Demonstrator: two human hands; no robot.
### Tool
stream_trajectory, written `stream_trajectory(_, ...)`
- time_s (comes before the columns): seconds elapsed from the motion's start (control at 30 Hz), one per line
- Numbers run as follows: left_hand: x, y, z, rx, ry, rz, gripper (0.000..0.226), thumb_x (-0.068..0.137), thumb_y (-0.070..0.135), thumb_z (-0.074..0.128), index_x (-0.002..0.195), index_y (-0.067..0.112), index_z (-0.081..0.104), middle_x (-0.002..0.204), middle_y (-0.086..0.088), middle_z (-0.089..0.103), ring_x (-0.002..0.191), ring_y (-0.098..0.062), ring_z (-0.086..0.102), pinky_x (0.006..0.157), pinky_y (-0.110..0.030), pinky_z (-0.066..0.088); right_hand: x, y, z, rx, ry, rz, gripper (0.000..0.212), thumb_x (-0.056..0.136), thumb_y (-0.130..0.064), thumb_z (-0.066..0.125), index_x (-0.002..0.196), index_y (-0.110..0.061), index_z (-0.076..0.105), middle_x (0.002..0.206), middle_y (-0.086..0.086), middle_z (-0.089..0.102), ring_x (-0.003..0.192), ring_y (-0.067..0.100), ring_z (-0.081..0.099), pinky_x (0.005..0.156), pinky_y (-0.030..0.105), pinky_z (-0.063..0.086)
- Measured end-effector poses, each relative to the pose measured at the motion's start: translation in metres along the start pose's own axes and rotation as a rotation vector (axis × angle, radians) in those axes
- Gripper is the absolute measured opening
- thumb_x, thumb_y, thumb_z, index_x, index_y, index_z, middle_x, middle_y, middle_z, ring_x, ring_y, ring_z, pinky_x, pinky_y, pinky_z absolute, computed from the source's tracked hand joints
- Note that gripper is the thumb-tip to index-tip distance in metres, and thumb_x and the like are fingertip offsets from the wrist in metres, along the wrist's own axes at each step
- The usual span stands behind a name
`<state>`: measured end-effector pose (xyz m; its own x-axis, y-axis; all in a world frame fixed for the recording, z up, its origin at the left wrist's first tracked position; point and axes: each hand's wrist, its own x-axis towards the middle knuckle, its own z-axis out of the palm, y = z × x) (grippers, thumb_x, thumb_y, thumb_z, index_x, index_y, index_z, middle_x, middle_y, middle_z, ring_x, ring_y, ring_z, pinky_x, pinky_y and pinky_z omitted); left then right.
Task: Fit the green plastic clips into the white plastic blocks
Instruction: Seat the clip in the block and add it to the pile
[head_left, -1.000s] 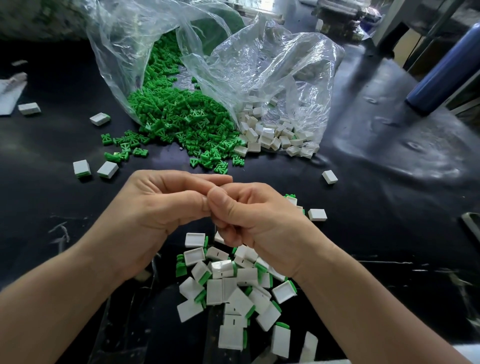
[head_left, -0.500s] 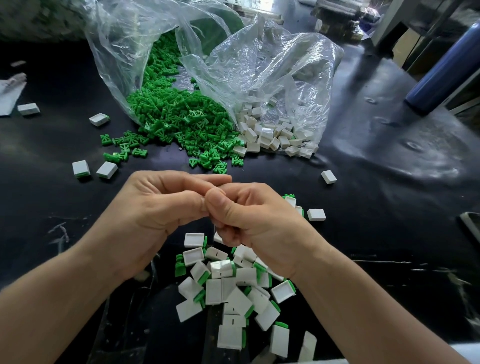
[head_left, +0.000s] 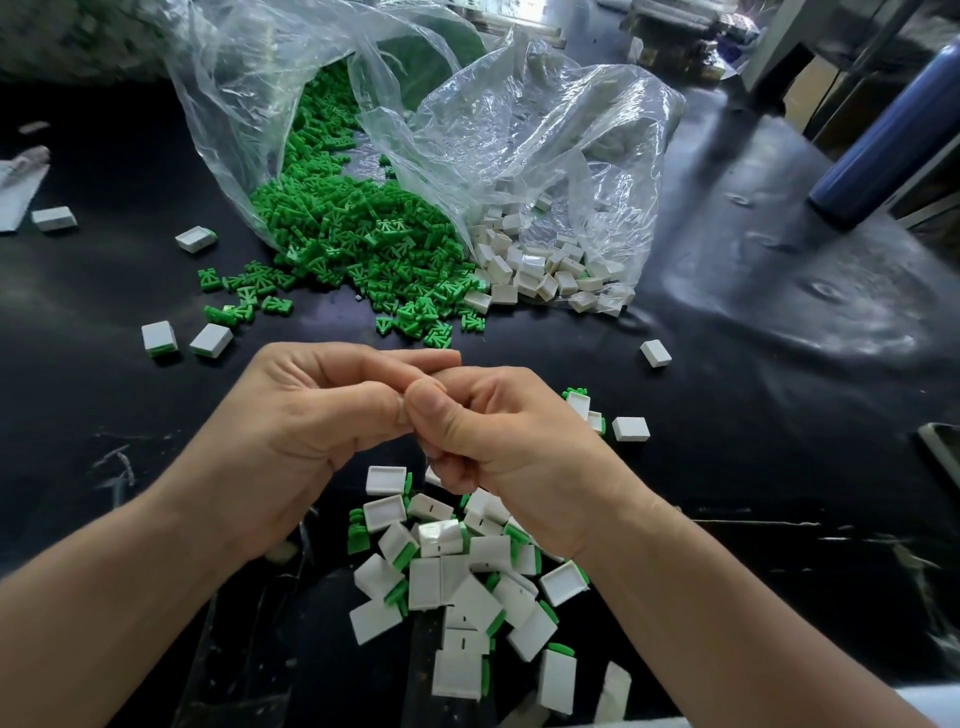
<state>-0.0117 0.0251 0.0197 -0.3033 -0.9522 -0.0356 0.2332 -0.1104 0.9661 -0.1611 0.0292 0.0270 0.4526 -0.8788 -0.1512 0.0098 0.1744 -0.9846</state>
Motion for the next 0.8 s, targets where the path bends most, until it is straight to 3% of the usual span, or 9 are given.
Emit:
stream_trajectory(0.2, -0.0005, -0.0013, 0.0013, -0.029, 0.027, -0.016, 0.021, 0.048, 0.018, 0.068, 0.066, 0.01, 0.076, 0.096, -0.007, 0.073, 0.086, -0.021, 0.071, 0.067, -0.021, 0.055, 0.0, 0.0019, 0.0003, -0.039, 0.014, -0.006, 0.04, 0.094, -0.015, 0.049, 0.056, -0.024, 0.057, 0.049, -0.011, 0.044, 0.045, 0.004, 0.039, 0.044, 0.014, 0.033)
stream_trajectory(0.33, -0.0006, -0.0011, 0.003, -0.015, 0.036, -0.026, 0.019, 0.051, 0.0, 0.065, 0.064, 0.01, 0.076, 0.095, -0.007, 0.074, 0.083, -0.019, 0.071, 0.065, -0.02, 0.054, 0.0003, 0.002, 0.0008, -0.069, 0.028, -0.015, 0.035, 0.094, -0.015, 0.049, 0.061, -0.022, 0.057, 0.05, -0.01, 0.044, 0.045, 0.004, 0.04, 0.045, 0.013, 0.034)
stream_trajectory(0.4, -0.0004, -0.0014, 0.0037, -0.024, 0.05, -0.031, 0.019, 0.058, 0.0, 0.06, 0.063, 0.009, 0.075, 0.093, -0.007, 0.074, 0.081, -0.018, 0.071, 0.064, -0.02, 0.054, 0.0004, 0.0022, 0.0013, -0.082, 0.04, -0.019, 0.035, 0.094, -0.016, 0.049, 0.06, -0.022, 0.057, 0.051, -0.009, 0.044, 0.045, 0.004, 0.04, 0.045, 0.013, 0.034)
stream_trajectory(0.57, 0.0003, -0.0006, 0.0047, -0.06, 0.064, -0.033, 0.019, 0.051, -0.001, 0.065, 0.062, 0.01, 0.075, 0.093, -0.007, 0.074, 0.082, -0.018, 0.071, 0.064, -0.02, 0.054, 0.0007, 0.0015, 0.0028, -0.088, 0.059, -0.022, 0.036, 0.094, -0.017, 0.049, 0.058, -0.022, 0.055, 0.05, -0.01, 0.044, 0.044, 0.003, 0.041, 0.045, 0.013, 0.034)
stream_trajectory(0.7, -0.0003, 0.0004, 0.0063, -0.089, 0.048, -0.049, 0.019, 0.062, 0.003, 0.057, 0.066, 0.008, 0.075, 0.094, -0.009, 0.074, 0.083, -0.019, 0.071, 0.064, -0.019, 0.054, 0.0018, -0.0016, 0.0001, -0.087, 0.054, 0.025, 0.035, 0.093, -0.022, 0.048, 0.059, -0.021, 0.055, 0.051, -0.008, 0.045, 0.043, 0.004, 0.041, 0.045, 0.014, 0.034)
stream_trajectory(0.8, 0.0008, 0.001, 0.0047, -0.053, 0.042, -0.038, 0.02, 0.055, 0.004, 0.066, 0.071, 0.01, 0.076, 0.092, -0.013, 0.073, 0.082, -0.021, 0.071, 0.066, -0.021, 0.055, 0.0026, -0.0033, -0.0016, -0.096, 0.078, 0.076, 0.038, 0.089, -0.036, 0.05, 0.055, -0.022, 0.055, 0.048, -0.007, 0.045, 0.042, 0.005, 0.04, 0.043, 0.013, 0.034)
